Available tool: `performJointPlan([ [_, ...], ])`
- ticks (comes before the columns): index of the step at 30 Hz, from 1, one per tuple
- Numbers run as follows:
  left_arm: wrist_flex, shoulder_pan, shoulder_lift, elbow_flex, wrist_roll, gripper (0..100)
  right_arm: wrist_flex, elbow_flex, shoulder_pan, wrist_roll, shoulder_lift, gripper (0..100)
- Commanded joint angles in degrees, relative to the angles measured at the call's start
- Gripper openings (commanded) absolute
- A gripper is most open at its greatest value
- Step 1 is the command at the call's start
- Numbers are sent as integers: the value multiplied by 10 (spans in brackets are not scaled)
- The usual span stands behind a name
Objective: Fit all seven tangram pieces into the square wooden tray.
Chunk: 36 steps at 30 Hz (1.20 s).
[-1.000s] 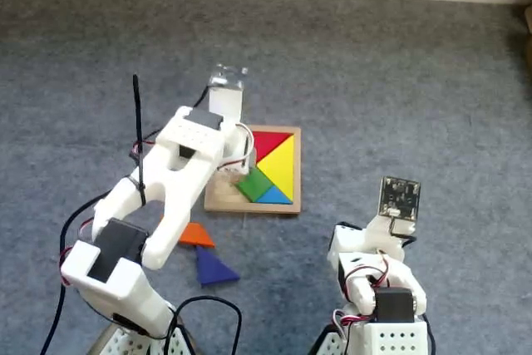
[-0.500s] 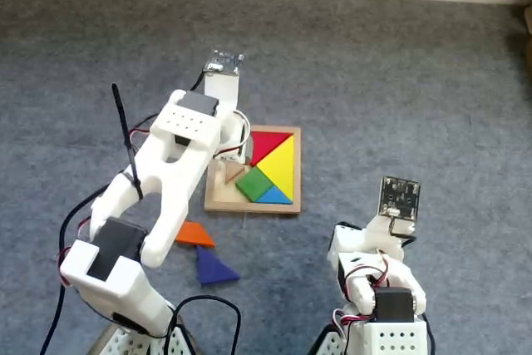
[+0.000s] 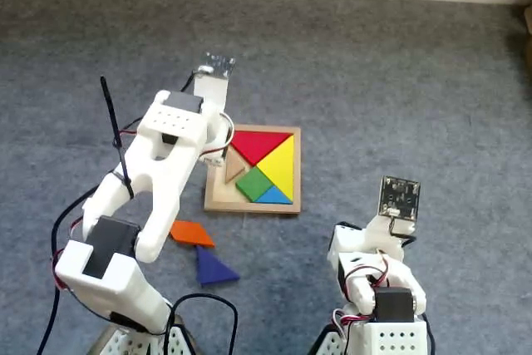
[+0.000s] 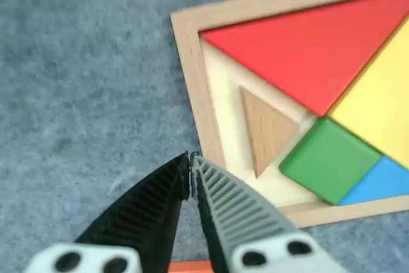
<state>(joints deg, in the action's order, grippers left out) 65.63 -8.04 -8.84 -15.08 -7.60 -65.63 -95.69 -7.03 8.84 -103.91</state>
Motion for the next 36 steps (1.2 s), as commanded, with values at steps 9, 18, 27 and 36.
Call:
performJointPlan([
  [9,-126,-90,3,-76,7,24,9,-57,7,-4,0,9],
  [18,-152,-109,2,-76,7,24,9,-57,7,-4,0,9],
  [27,-166,-145,10,-76,7,23,9,-57,7,-4,0,9],
  [36,-102,-103,84,-70,7,21,9,-57,7,-4,0,9],
])
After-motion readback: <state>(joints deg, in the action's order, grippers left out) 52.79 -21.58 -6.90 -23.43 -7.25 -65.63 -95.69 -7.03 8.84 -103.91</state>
